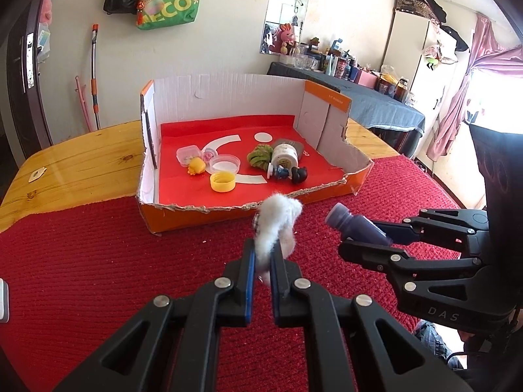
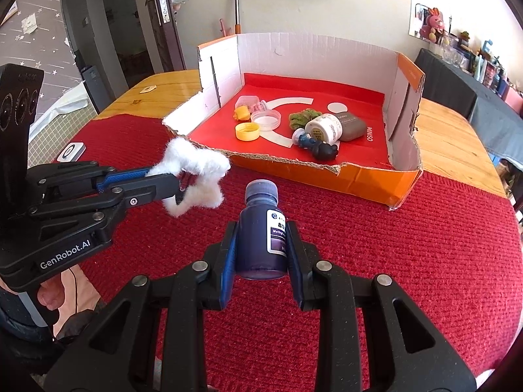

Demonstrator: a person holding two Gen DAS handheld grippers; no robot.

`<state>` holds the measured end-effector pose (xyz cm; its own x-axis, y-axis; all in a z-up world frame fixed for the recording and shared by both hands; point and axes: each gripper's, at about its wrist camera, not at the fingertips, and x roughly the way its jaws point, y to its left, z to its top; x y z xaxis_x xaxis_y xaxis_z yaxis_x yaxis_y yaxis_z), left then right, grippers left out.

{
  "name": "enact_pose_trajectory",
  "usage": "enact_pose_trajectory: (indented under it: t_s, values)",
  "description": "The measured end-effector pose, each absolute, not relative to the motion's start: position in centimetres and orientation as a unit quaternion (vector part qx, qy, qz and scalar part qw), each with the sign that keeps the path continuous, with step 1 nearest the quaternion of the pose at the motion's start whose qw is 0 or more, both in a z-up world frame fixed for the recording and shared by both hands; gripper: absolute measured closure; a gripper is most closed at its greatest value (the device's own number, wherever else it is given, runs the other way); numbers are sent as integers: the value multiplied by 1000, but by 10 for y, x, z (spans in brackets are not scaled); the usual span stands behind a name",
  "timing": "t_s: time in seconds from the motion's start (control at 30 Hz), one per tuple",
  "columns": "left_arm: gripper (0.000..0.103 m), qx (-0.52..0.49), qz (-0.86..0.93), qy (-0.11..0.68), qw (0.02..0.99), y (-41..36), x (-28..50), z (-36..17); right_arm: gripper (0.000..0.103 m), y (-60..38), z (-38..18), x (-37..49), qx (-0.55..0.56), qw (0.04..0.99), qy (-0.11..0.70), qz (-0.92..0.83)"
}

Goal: Organize objects
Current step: 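Carry the star tie and purple bottle over the box wall above the red sheet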

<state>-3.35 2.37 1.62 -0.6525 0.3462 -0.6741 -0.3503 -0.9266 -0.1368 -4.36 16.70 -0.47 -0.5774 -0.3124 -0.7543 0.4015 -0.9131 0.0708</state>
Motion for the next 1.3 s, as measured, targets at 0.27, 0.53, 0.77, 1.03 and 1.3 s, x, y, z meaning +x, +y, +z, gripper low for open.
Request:
enact_pose_trajectory:
  t_s: [0.27,0.53,0.77,1.03,1.3]
  values:
    - [95,-353,916,-1,189,20,-34,31,77,168,4,-44,406,204,54,-889]
    - [95,-343,921,-1,187,19,-44,44,77,168,15,-51,399,210,55,-891]
    - [95,-336,924,1,183,19,-60,54,77,168,27,-64,393,214,61,-892]
    - [95,-337,924,-2,179,15,-85,60,77,167,37,-87,396,218,66,-890]
    - [95,-365,913,-4,185,17,-107,48,77,166,30,-119,425,232,60,-873]
